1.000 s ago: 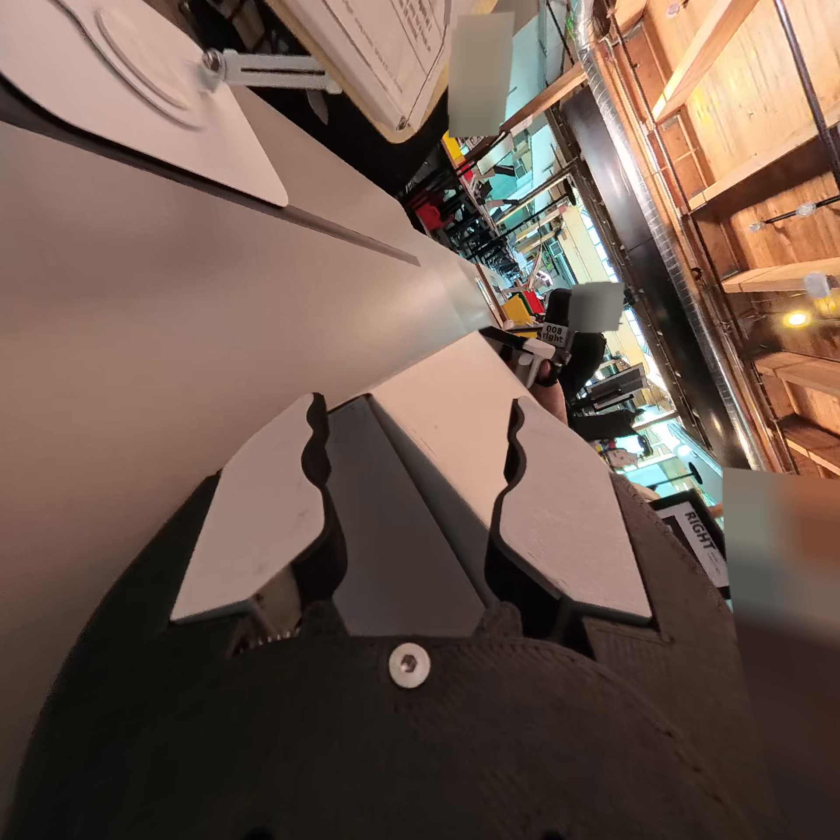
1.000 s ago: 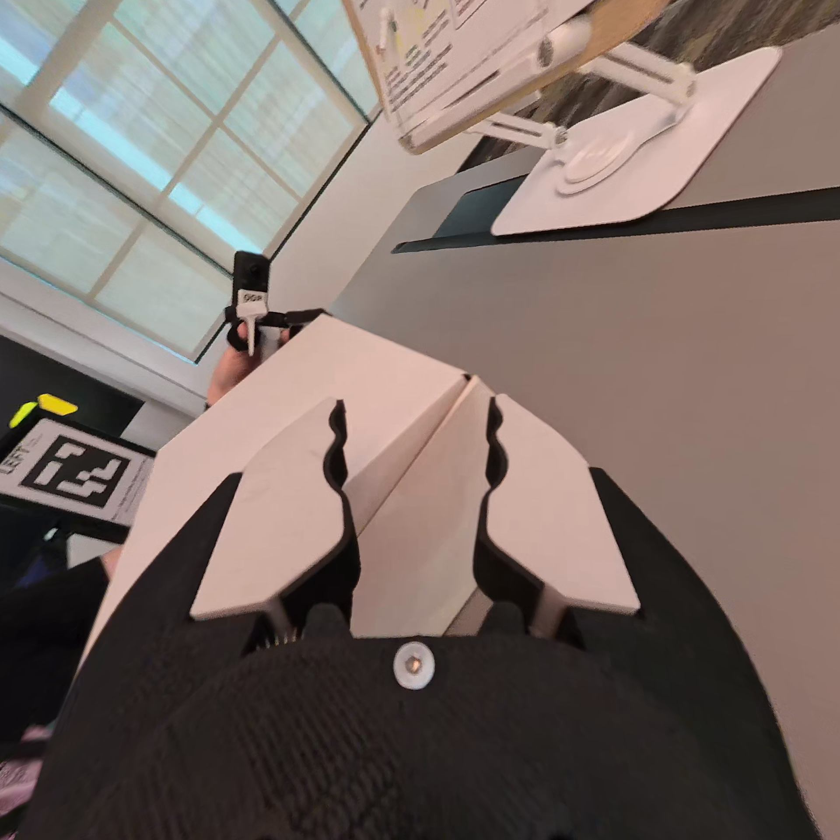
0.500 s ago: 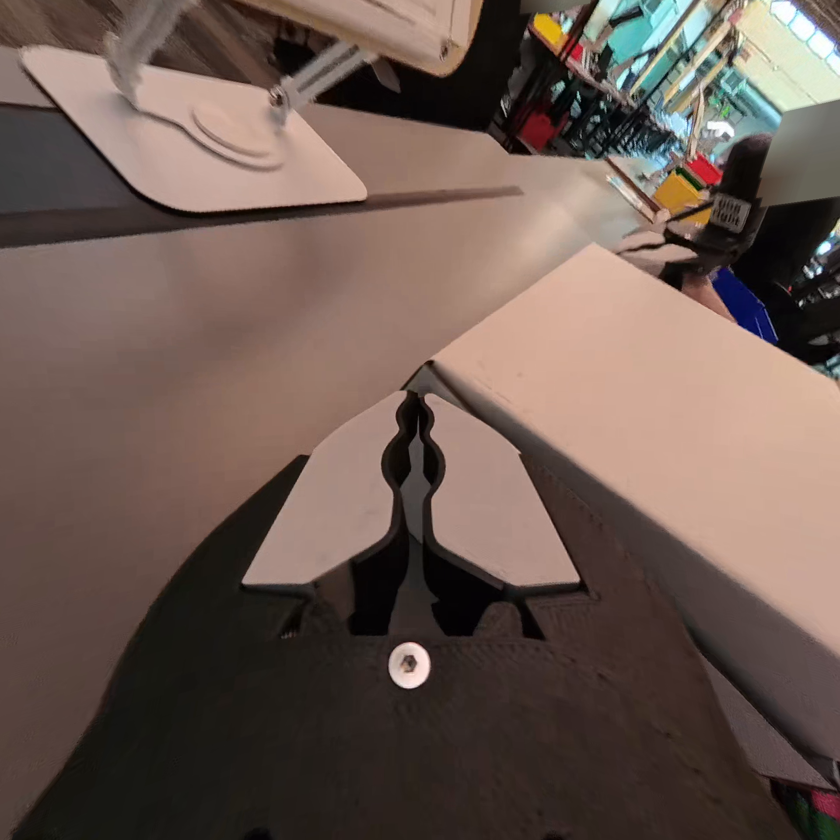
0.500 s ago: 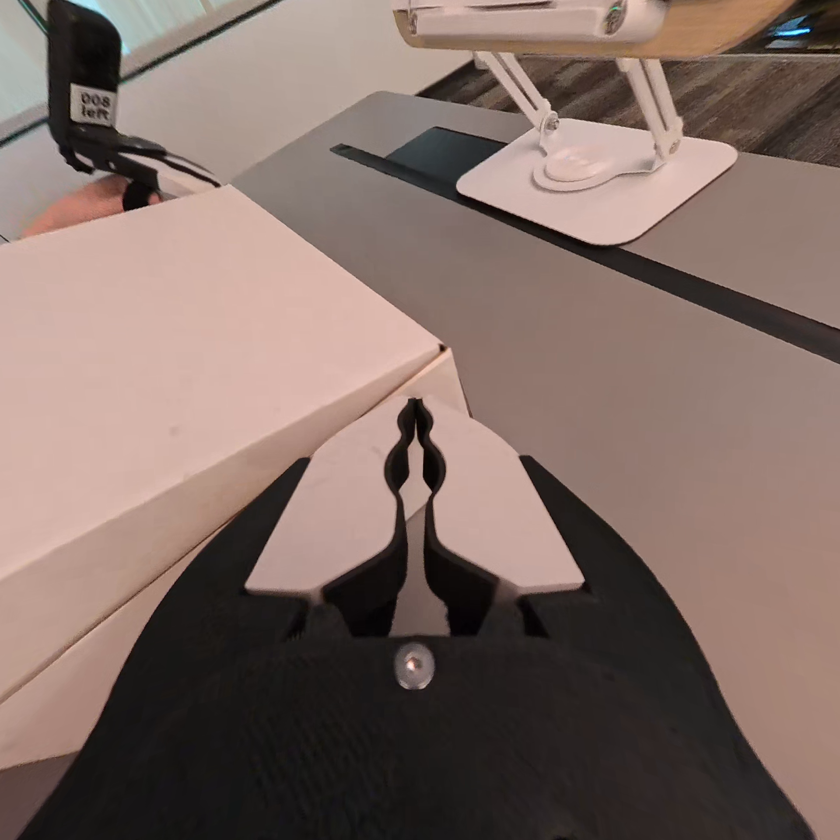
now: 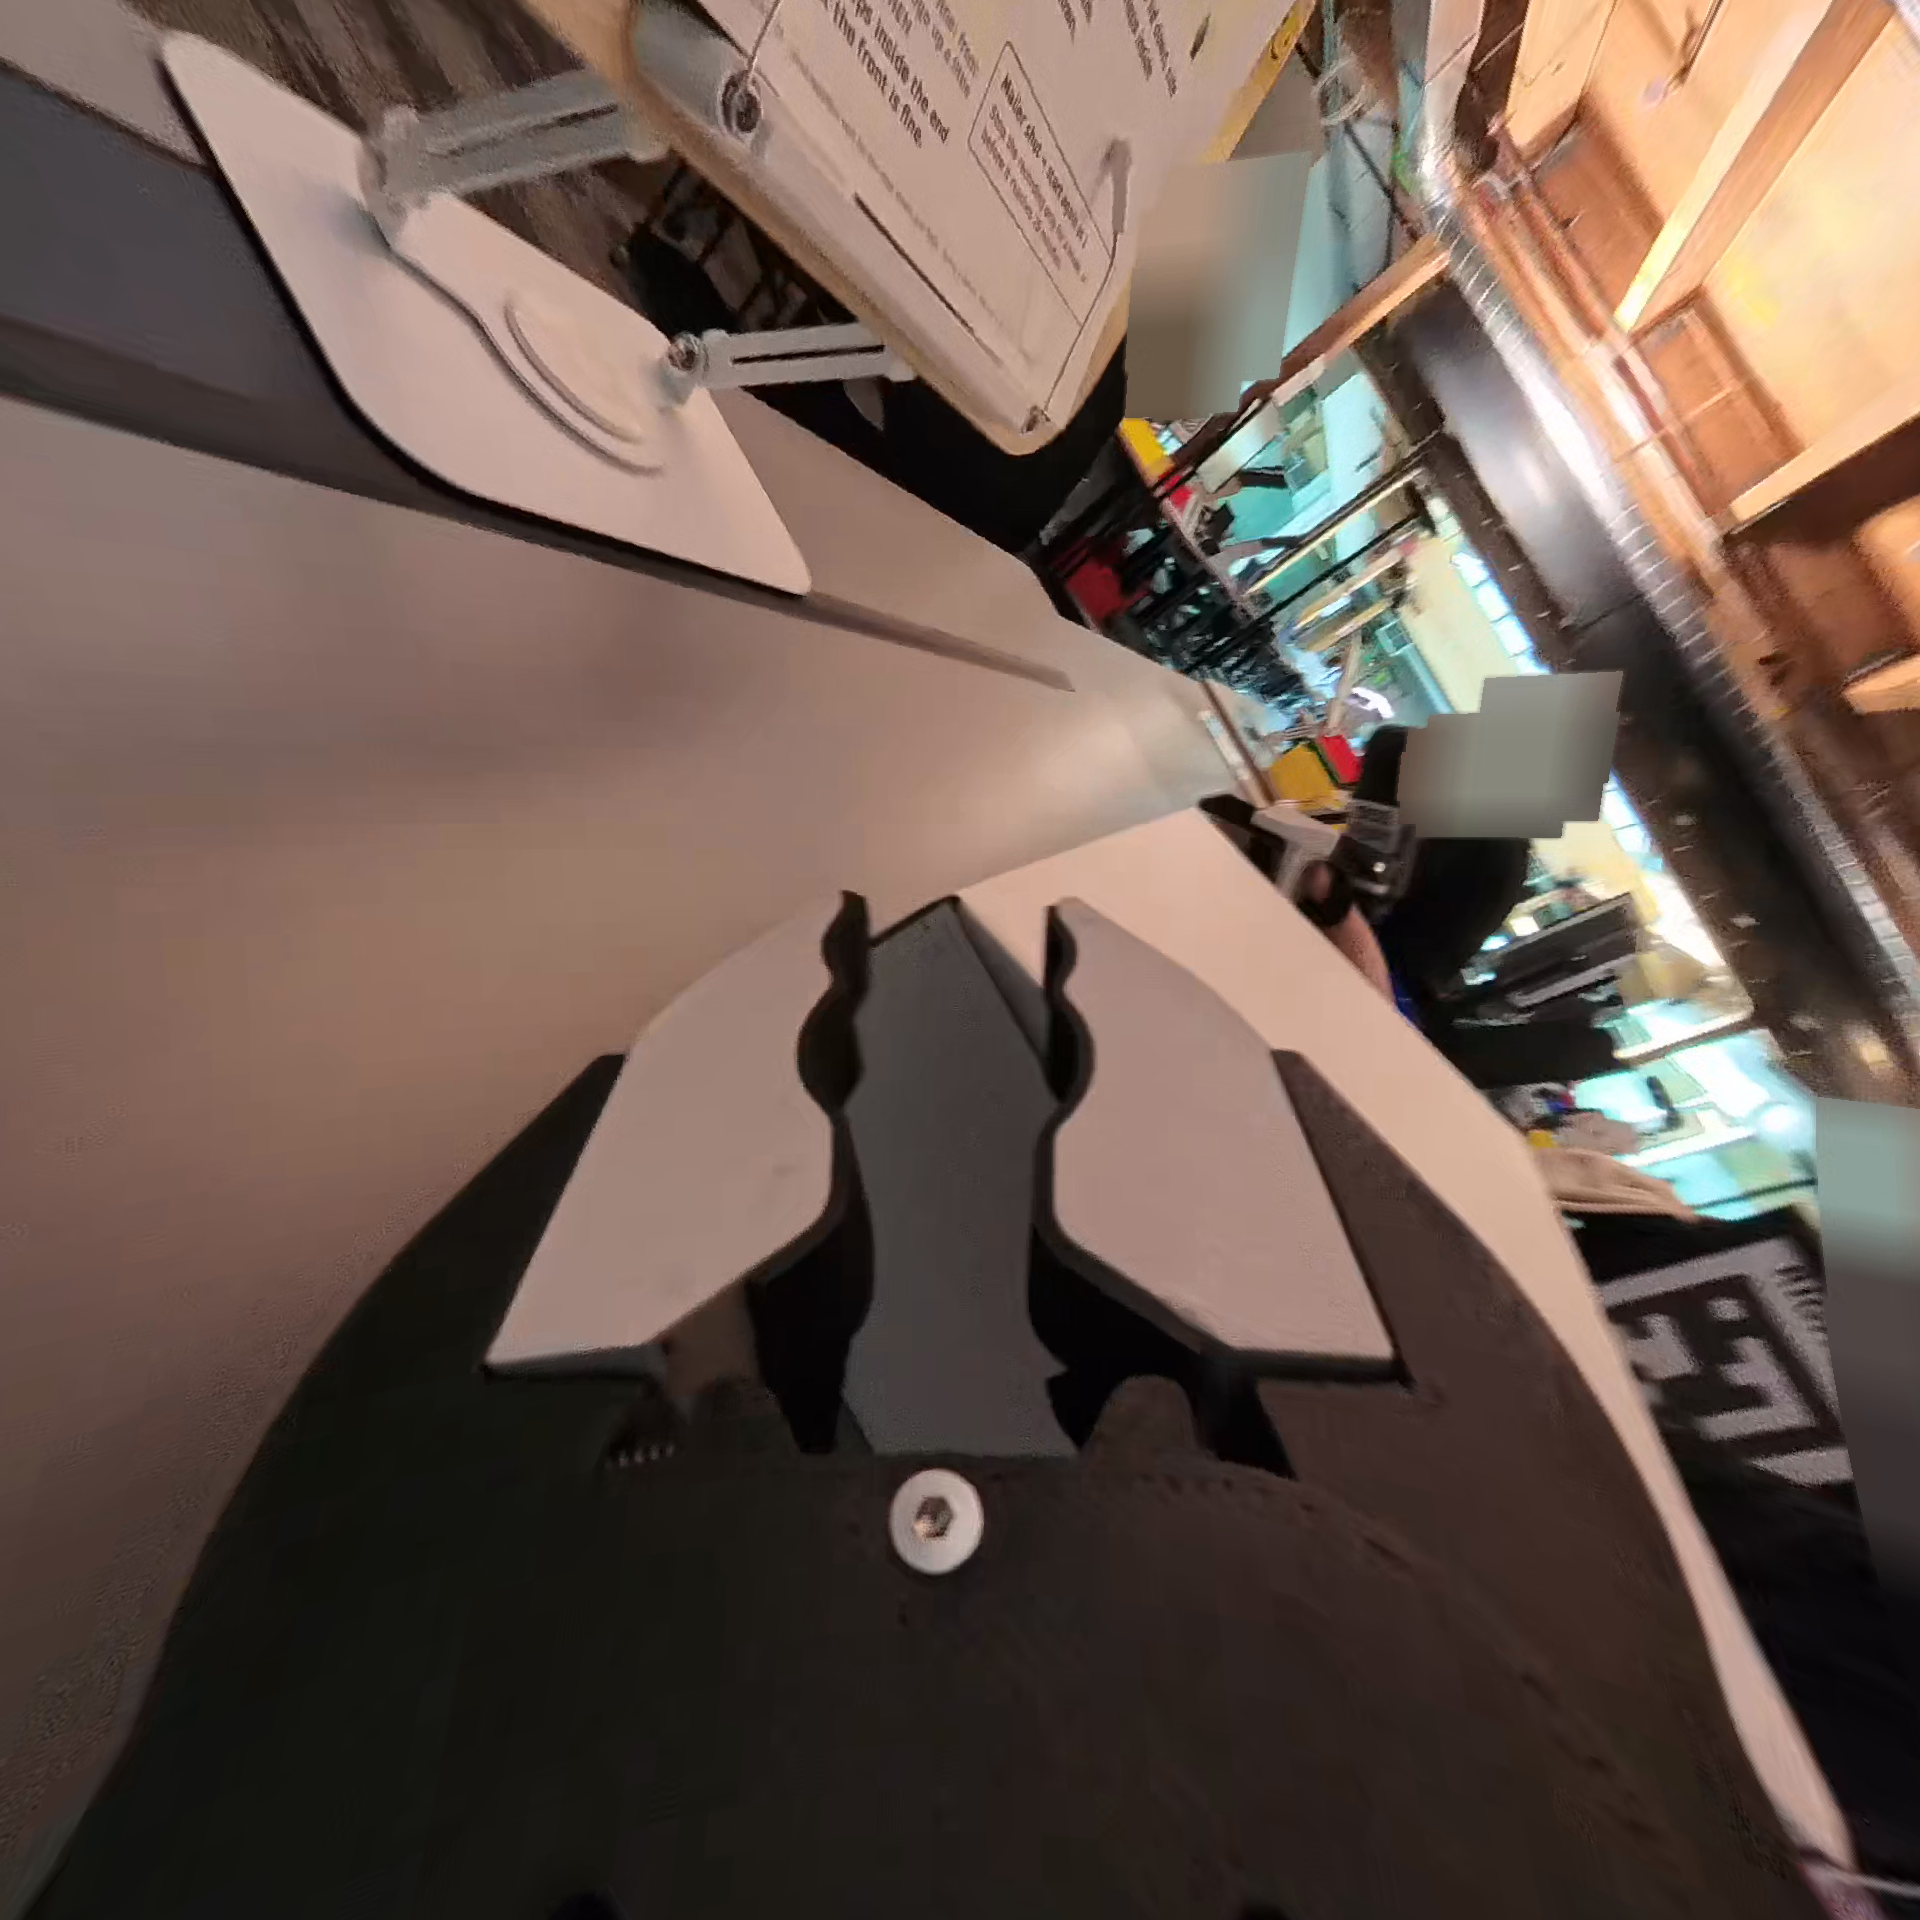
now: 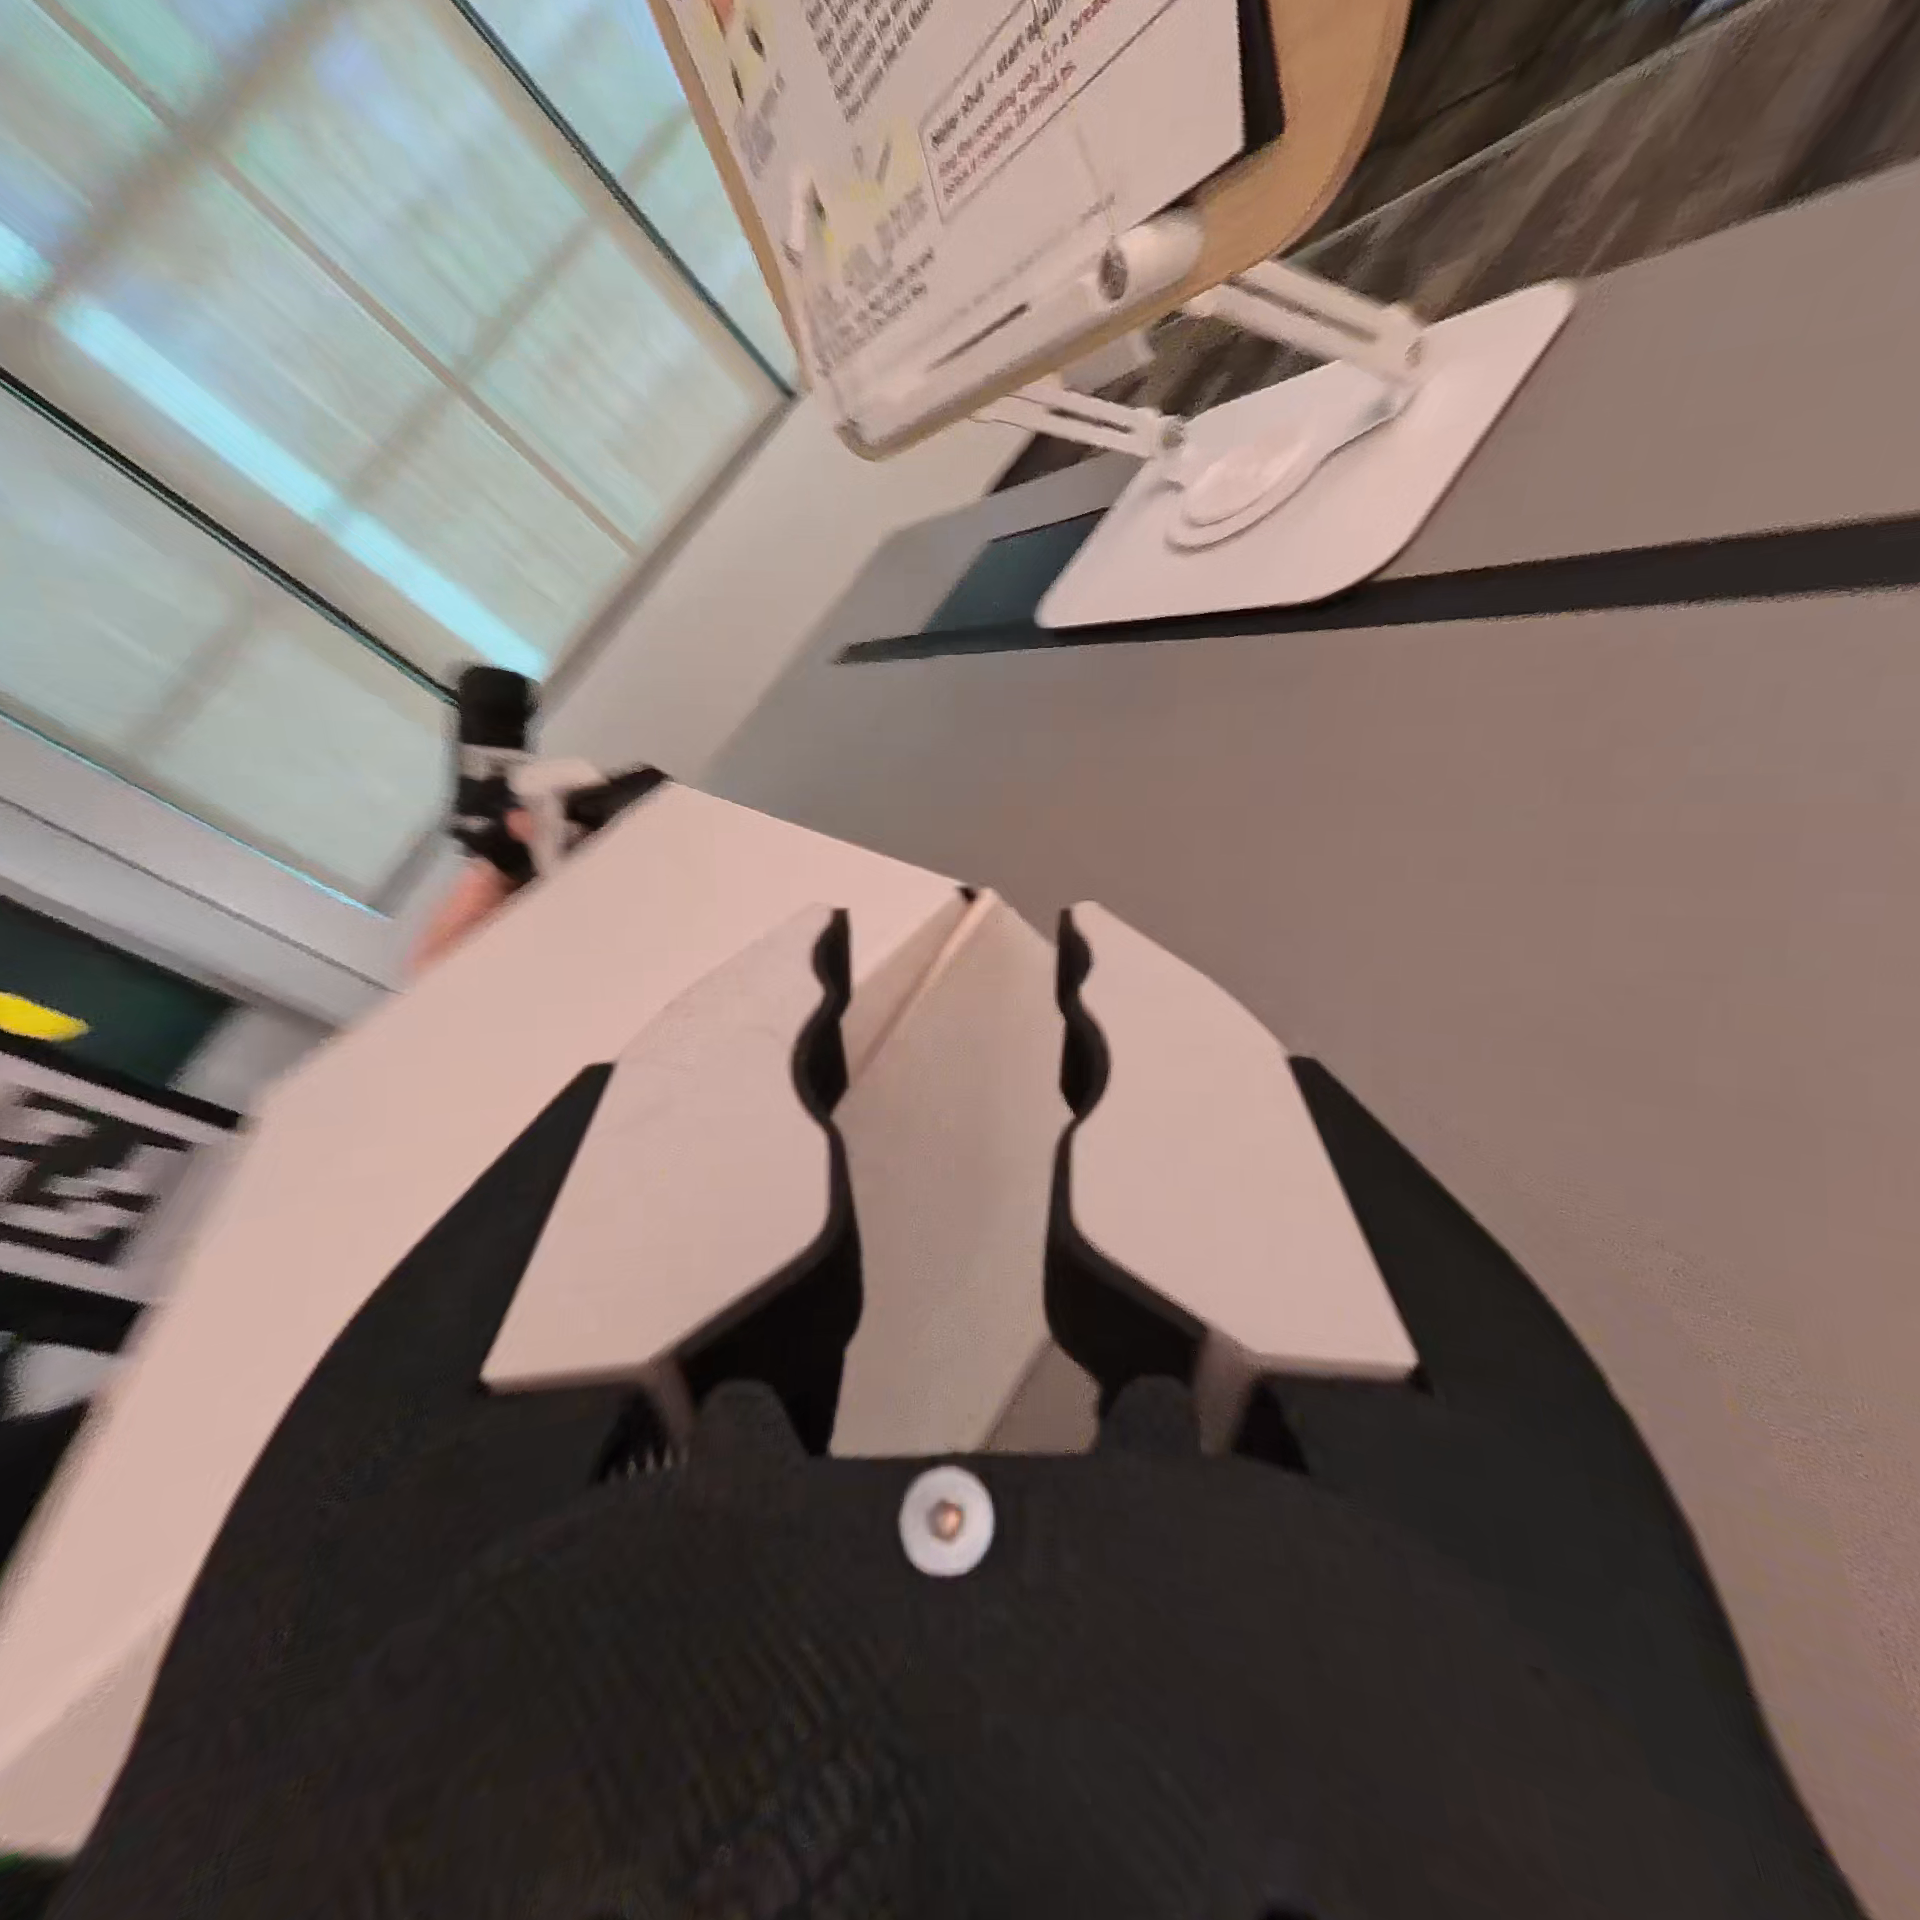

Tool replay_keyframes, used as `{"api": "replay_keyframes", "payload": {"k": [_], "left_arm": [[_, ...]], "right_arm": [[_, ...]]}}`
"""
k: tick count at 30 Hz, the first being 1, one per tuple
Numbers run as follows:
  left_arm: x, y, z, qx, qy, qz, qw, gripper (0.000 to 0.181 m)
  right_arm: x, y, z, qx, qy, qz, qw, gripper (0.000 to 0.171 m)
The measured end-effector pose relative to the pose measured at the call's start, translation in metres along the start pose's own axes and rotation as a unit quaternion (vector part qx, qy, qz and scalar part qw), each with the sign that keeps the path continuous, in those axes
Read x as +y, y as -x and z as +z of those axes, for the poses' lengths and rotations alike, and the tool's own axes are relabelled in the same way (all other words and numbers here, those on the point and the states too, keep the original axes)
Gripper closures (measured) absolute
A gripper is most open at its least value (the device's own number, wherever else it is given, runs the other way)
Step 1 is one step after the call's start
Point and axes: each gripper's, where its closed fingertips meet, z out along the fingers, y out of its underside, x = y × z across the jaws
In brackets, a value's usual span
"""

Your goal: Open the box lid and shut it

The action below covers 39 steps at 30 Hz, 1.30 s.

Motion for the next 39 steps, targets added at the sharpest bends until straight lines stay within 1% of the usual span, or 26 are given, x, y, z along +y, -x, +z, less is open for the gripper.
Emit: {"api": "replay_keyframes", "payload": {"k": [2,3,4,5,7,9,11,14,17,19,25,28,30,35,37,39], "left_arm": [[0.013,-0.003,0.000,0.005,0.041,-0.025,0.999,0.133],[0.022,-0.004,0.000,0.001,0.069,-0.034,0.997,0.124],[0.031,-0.007,0.001,0.003,0.094,-0.040,0.995,0.120],[0.037,-0.010,0.001,0.007,0.112,-0.046,0.993,0.117],[0.048,-0.020,0.000,0.018,0.141,-0.057,0.988,0.111],[0.061,-0.031,-0.003,0.033,0.181,-0.059,0.981,0.100],[0.068,-0.043,-0.005,0.056,0.199,-0.054,0.977,0.097],[0.073,-0.048,-0.003,0.047,0.214,-0.032,0.975,0.092],[0.089,-0.053,-0.009,0.043,0.259,-0.020,0.965,0.082],[0.096,-0.055,-0.013,0.039,0.275,-0.008,0.961,0.082],[0.105,-0.052,-0.009,0.016,0.300,0.018,0.954,0.082],[0.107,-0.050,-0.009,0.009,0.305,0.028,0.952,0.086],[0.109,-0.046,-0.008,-0.008,0.311,0.043,0.950,0.092],[0.110,-0.046,-0.011,-0.010,0.313,0.036,0.949,0.096],[0.117,-0.050,-0.019,0.010,0.334,0.014,0.943,0.097],[0.121,-0.052,-0.026,0.018,0.344,0.003,0.939,0.097]], "right_arm": [[0.005,0.009,-0.002,-0.032,0.017,0.048,0.998,0.120],[0.013,0.009,-0.002,-0.026,0.044,0.053,0.997,0.110],[0.021,0.009,-0.003,-0.018,0.074,0.052,0.996,0.102],[0.029,0.013,-0.005,-0.018,0.101,0.054,0.993,0.097],[0.042,0.025,-0.008,-0.040,0.144,0.074,0.986,0.093],[0.053,0.035,-0.013,-0.051,0.182,0.092,0.978,0.090],[0.064,0.043,-0.018,-0.059,0.216,0.093,0.970,0.089],[0.071,0.050,-0.019,-0.054,0.239,0.081,0.966,0.087],[0.078,0.056,-0.015,-0.056,0.258,0.073,0.962,0.086],[0.079,0.057,-0.015,-0.058,0.260,0.075,0.961,0.086],[0.080,0.059,-0.013,-0.068,0.262,0.071,0.960,0.090],[0.084,0.055,-0.012,-0.059,0.270,0.056,0.959,0.097],[0.086,0.052,-0.010,-0.048,0.276,0.038,0.959,0.103],[0.086,0.053,-0.011,-0.051,0.275,0.035,0.959,0.101],[0.088,0.056,-0.014,-0.059,0.282,0.042,0.957,0.095],[0.094,0.057,-0.019,-0.051,0.302,0.031,0.952,0.092]]}}
